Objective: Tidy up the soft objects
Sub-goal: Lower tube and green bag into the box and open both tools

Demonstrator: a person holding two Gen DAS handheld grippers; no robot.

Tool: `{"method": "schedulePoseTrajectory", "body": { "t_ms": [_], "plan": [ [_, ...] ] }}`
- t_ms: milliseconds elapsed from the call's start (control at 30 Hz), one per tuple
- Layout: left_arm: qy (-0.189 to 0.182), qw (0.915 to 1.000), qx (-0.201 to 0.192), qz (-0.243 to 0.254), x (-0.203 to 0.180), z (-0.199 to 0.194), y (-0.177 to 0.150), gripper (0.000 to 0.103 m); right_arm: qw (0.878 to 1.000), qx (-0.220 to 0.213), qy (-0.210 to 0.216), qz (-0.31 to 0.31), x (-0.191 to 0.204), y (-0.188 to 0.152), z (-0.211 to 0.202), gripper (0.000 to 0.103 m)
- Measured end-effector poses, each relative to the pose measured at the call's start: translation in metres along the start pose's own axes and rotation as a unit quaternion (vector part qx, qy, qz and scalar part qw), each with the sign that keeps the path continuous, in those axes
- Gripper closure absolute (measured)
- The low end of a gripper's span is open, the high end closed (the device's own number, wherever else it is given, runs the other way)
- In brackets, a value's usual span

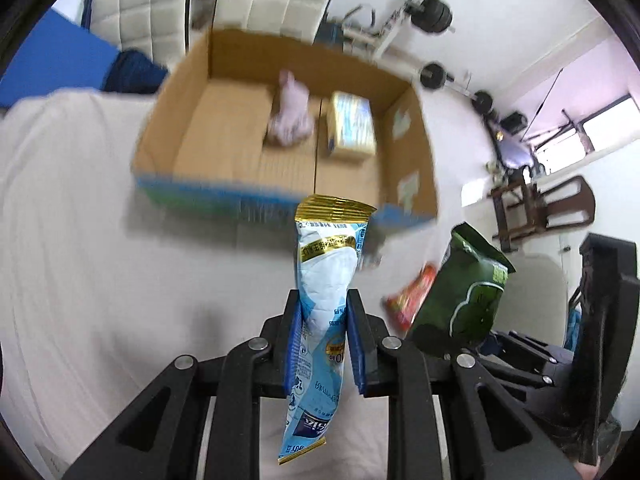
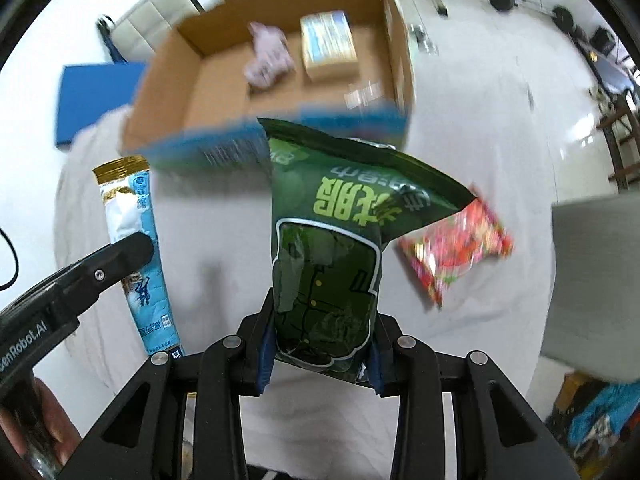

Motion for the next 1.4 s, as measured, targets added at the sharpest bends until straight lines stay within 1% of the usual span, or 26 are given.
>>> {"method": "schedulePoseTrajectory", "body": {
  "t_ms": [67,133,200,267,300,333,400,433,533,633,700,800,900,1000,1100,1133,1200,1267,1300,1333,1367,1400],
  "plan": [
    [-0.001,0.9999,-0.016,-0.005,0.0,-0.007,0.026,0.084,1.0,-0.023,0.0,-0.009,0.009,0.023,-0.023,0.065],
    [-0.008,0.9994,-0.028,-0.018,0.006,-0.01,0.054,0.084,0.999,-0.04,-0.004,-0.013,0.014,0.044,-0.037,0.065],
    [-0.009,0.9987,-0.039,-0.03,0.011,-0.006,0.077,0.084,0.998,-0.053,-0.009,-0.015,0.019,0.063,-0.046,0.065],
    [-0.009,0.9981,-0.044,-0.043,0.018,0.001,0.107,0.084,0.998,-0.059,-0.021,-0.014,0.023,0.089,-0.046,0.065],
    [-0.007,0.9978,-0.044,-0.048,0.022,0.006,0.117,0.084,0.998,-0.06,-0.024,-0.013,0.023,0.098,-0.044,0.065],
    [-0.003,0.9976,-0.042,-0.055,0.025,0.018,0.135,0.084,0.998,-0.059,-0.028,-0.011,0.023,0.109,-0.04,0.065],
    [0.009,0.9972,-0.04,-0.063,0.038,0.025,0.153,0.084,0.998,-0.05,-0.029,-0.005,0.021,0.128,-0.029,0.065],
    [0.017,0.9968,-0.038,-0.068,0.046,0.039,0.165,0.084,0.999,-0.043,-0.029,-0.002,0.02,0.139,-0.022,0.065],
    [0.027,0.9952,-0.03,-0.089,0.065,0.062,0.19,0.084,0.999,-0.022,-0.046,0.009,0.009,0.168,0.006,0.065],
    [0.025,0.9939,-0.012,-0.106,0.08,0.086,0.205,0.084,0.998,-0.005,-0.056,0.023,0.003,0.185,0.032,0.065],
    [0.032,0.9936,-0.004,-0.109,0.085,0.097,0.211,0.084,0.998,0.009,-0.057,0.032,0.001,0.192,0.051,0.065],
    [0.045,0.9934,0.012,-0.105,0.089,0.117,0.218,0.084,0.997,0.022,-0.064,0.036,-0.001,0.195,0.072,0.065],
    [0.058,0.9938,0.034,-0.089,0.088,0.132,0.217,0.083,0.996,0.037,-0.07,0.033,0.001,0.2,0.09,0.064],
    [0.084,0.9926,0.052,-0.071,0.083,0.141,0.214,0.077,0.996,0.059,-0.065,0.027,0.003,0.2,0.107,0.063],
    [0.084,0.993,0.053,-0.064,0.081,0.141,0.207,0.073,0.995,0.077,-0.053,0.034,0.001,0.204,0.117,0.06],
    [0.08,0.9929,0.056,-0.068,0.081,0.14,0.205,0.067,0.995,0.078,-0.052,0.035,0.001,0.205,0.118,0.051],
    [0.078,0.9927,0.057,-0.072,0.084,0.141,0.203,0.06,0.995,0.074,-0.055,0.033,0.003,0.207,0.116,0.036],
    [0.089,0.9922,0.06,-0.064,0.083,0.14,0.2,0.048,0.996,0.066,-0.053,0.028,0.005,0.209,0.111,0.036],
    [0.095,0.9919,0.058,-0.061,0.083,0.138,0.198,0.046,0.996,0.065,-0.054,0.027,0.004,0.211,0.111,0.036],
    [0.103,0.9918,0.053,-0.054,0.081,0.135,0.195,0.04,0.996,0.063,-0.056,0.026,0.005,0.212,0.108,0.035],
    [0.108,0.9916,0.052,-0.049,0.079,0.133,0.192,0.033,0.996,0.057,-0.058,0.024,0.006,0.213,0.105,0.033],
    [0.119,0.9909,0.05,-0.041,0.077,0.13,0.188,0.028,0.997,0.054,-0.06,0.022,0.007,0.213,0.102,0.026]
  ]
}}
Point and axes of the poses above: each gripper's, at about its wrist camera, not at the fingertips, and z roughly the way its jaws point, x to its left, y to its top, the point moved 1 cm from there along z, roughly the way its jaws point, and after that the axes turned 3 degrees about x, right-handed, at the moved point
